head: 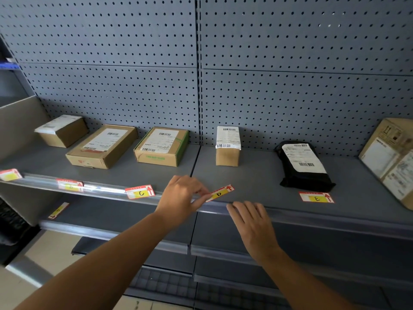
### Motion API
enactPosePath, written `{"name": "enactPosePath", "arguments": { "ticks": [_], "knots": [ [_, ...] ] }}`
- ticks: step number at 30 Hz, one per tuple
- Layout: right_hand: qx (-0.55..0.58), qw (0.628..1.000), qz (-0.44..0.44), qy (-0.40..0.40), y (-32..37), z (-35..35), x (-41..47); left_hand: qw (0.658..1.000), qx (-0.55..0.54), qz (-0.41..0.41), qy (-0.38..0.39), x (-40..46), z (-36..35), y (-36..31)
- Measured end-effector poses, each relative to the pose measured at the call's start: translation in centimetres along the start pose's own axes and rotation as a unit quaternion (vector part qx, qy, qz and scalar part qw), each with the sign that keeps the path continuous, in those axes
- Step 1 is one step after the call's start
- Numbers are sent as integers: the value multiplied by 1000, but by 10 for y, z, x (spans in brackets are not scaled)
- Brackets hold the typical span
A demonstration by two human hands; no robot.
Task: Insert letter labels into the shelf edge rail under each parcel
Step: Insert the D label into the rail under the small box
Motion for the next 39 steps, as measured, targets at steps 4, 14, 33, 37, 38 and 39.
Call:
{"name": "enactPosePath", "arguments": {
  "ticks": [4, 14, 33, 37, 38, 39],
  "knots": [
    [-2, 1000, 4, -1, 0, 0, -2, 1000, 9, -14, 24, 0, -6, -4],
    [19, 998, -46, 40, -3, -7, 9, 1000, 11, -7, 19, 3, -1, -6],
    [11, 992, -94, 85, 5, -1, -1, 991, 44, -85, 94, -2, -33, -19],
    [32, 992, -108, 62, 1, 12, 0, 989, 70, -97, 89, -2, -34, -22],
    [34, 992, -112, 53, -1, 16, 2, 988, 78, -102, 86, -2, -34, -23],
    [34, 992, -110, 49, -2, 19, 4, 987, 86, -106, 82, -2, -34, -24]
  ]
}}
Point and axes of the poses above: each hand's wrist, its own x-axis towards the middle knuckle, its own z-axis out of the back of the hand, y = z × x, the point moved 9 cm from there along x, towards the middle knuckle, and after that the axes turned 9 degrees about -x, right-handed, at the moved point
